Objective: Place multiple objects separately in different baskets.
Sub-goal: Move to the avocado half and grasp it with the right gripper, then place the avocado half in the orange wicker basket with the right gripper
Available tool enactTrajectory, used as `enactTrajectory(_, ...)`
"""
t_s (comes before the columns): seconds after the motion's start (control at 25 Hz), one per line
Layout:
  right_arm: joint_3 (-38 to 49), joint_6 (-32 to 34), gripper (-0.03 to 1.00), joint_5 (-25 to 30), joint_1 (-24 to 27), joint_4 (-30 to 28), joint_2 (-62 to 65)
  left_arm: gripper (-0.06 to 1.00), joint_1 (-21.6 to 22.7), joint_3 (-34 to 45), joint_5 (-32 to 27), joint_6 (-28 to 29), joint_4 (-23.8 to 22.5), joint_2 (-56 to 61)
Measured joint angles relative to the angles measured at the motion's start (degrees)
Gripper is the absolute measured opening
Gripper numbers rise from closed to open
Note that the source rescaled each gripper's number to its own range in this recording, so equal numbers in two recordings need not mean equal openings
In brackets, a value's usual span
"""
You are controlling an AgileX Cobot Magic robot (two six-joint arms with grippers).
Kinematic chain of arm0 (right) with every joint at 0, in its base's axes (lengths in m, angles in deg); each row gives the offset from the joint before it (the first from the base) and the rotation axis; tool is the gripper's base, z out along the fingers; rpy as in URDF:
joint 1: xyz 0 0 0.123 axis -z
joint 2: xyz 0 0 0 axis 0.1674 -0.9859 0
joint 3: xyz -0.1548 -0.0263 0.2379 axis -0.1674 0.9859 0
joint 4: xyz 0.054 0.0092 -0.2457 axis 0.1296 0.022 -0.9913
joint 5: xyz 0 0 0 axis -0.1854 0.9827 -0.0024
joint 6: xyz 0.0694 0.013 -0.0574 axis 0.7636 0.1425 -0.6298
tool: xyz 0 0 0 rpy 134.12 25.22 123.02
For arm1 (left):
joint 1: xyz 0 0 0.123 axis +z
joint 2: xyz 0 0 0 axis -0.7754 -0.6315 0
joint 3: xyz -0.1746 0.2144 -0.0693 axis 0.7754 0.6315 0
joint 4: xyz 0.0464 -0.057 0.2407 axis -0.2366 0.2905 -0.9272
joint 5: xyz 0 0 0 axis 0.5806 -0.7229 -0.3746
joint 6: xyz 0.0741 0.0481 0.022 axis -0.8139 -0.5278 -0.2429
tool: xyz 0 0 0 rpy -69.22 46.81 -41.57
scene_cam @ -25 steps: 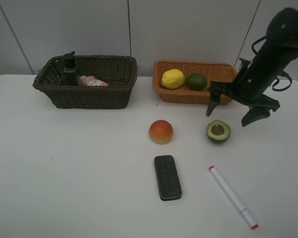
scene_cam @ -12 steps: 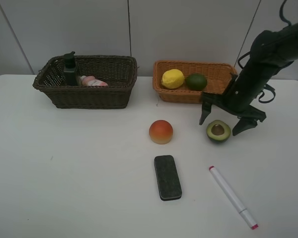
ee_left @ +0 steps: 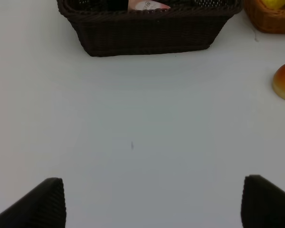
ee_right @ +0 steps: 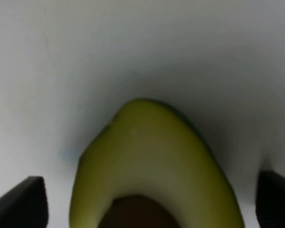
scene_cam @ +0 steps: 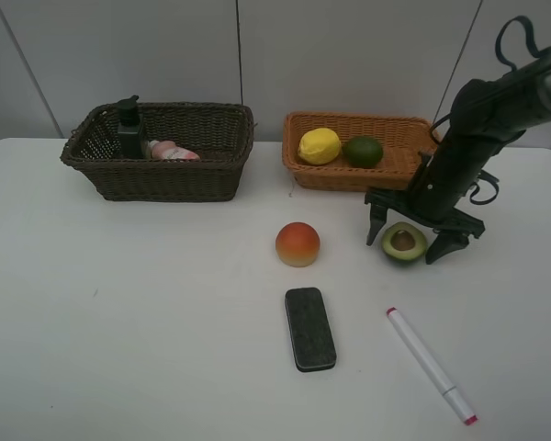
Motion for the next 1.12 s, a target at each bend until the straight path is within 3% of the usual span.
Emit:
enactTrajectory(0.16, 0.0, 0.0, 0.58, 1.9, 0.0, -1.8, 0.0, 0.92, 0.0, 0.0, 0.0, 0.0, 0.0, 0.0)
enactTrajectory(0.4, 0.0, -1.1, 0.57, 6.2, 0.0, -7.7, 1.7, 0.92, 0.0, 0.0, 0.0, 0.0, 0.0, 0.0)
enactTrajectory(0.56, -1.0, -1.5, 0.57, 6.6, 0.0, -9.8, 9.3, 0.92, 0.0, 0.0, 0.0, 0.0, 0.0, 0.0)
enactTrajectory(0.8, -12.8, -1.6, 0.57, 3.3, 0.0, -14.4, 13.0, 0.92, 0.0, 0.0, 0.0, 0.0, 0.0, 0.0)
enactTrajectory(1.12, -29.1, -7.5, 0.57, 1.6, 0.1, -13.8, -1.8, 0.92, 0.0, 0.0, 0.0, 0.0, 0.0, 0.0)
